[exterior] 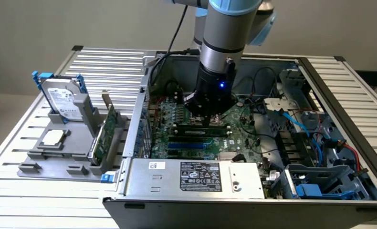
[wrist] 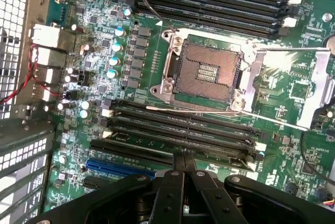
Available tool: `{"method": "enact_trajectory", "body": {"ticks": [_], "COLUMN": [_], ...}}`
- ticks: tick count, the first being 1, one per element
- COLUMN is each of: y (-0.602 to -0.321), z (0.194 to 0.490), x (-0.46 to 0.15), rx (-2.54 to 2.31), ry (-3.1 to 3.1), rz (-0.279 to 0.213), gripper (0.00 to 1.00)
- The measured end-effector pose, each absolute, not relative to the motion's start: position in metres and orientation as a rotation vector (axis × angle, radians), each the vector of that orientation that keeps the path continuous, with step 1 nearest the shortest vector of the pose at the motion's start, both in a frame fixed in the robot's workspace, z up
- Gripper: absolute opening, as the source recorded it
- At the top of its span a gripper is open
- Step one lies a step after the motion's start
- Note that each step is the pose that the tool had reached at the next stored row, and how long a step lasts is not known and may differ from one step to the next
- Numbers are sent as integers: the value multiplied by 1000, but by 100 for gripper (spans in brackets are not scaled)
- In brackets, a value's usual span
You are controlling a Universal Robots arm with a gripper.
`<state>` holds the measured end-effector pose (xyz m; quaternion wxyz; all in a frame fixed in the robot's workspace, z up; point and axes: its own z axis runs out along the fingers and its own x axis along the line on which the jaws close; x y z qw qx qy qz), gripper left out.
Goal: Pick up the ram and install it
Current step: 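Press down the ram until it locks into place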
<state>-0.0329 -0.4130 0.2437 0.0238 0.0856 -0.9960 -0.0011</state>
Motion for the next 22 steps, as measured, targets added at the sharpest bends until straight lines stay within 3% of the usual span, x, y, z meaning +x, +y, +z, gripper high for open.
{"method": "enact_trajectory", "body": {"ticks": [22], "y": [-414], "z": [244], "x": [-33], "rx": [-29], "ry": [-3094], "rz": [9], "gripper": [11]}}
